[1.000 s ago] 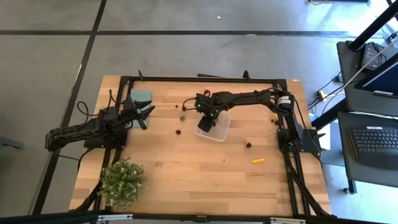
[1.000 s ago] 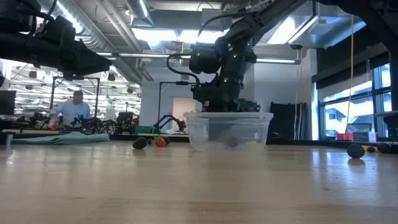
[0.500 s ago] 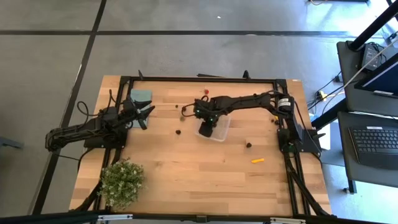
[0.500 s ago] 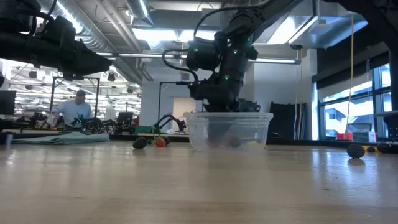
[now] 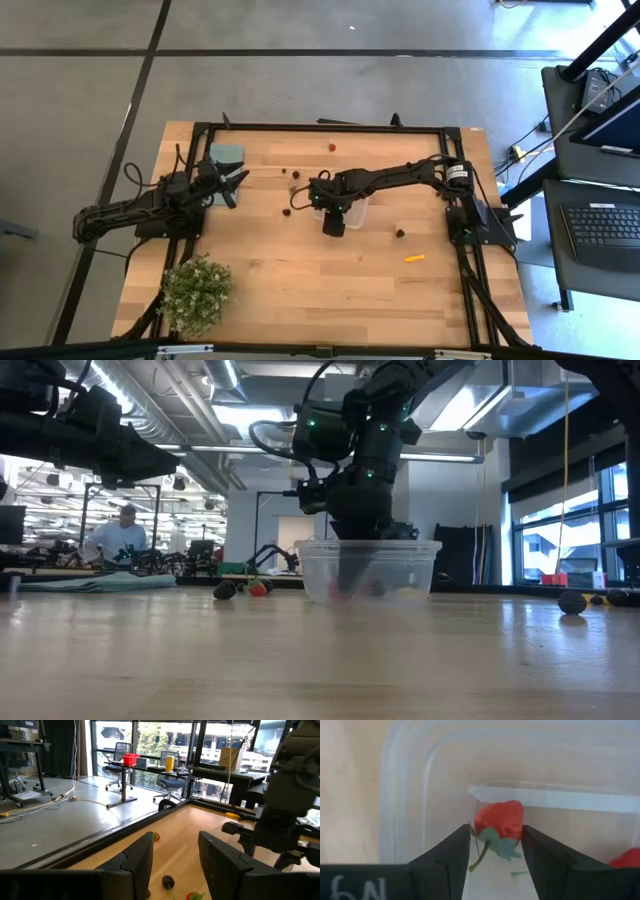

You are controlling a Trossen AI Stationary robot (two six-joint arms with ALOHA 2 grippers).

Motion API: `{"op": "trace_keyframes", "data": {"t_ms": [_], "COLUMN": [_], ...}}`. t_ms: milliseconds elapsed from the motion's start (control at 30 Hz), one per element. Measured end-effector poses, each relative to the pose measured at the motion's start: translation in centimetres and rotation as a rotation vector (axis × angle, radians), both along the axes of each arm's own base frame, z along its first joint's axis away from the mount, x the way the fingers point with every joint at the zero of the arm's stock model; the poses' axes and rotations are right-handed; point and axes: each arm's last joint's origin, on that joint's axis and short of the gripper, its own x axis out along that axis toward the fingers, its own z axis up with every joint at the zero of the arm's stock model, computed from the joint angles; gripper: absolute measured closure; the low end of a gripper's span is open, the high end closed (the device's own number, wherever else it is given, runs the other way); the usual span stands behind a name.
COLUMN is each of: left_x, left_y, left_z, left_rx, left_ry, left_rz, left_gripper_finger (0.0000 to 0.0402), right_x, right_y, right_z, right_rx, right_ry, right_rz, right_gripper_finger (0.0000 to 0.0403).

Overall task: Pick and placing Produce into tupperware
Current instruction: Put the top right strawberry into the transparent bin

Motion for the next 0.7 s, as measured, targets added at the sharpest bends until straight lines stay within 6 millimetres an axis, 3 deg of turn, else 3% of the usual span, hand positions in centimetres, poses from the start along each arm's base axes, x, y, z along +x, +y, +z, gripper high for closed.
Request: {"op": "trace_keyframes", "data": {"t_ms": [233,700], "left_x": [0.0,0.0], "left_y": [0.0,0.0], "left_z": [0.0,0.0], "left_rx": [0.000,0.000], "left_ry": [0.000,0.000], "left_rz": [0.000,0.000], "left_gripper_finger": [0.0253,0.0253], "right_x": [-0.2,-0.8], "right_y": [1.0,1.2], "right_z": [-0.1,-0.1], "right_rx": [-0.005,-0.004], "right_ry": [0.026,0.089], "right_rz": [0.042,0.071], "right_gripper_finger": [0.0224,0.0224]}}
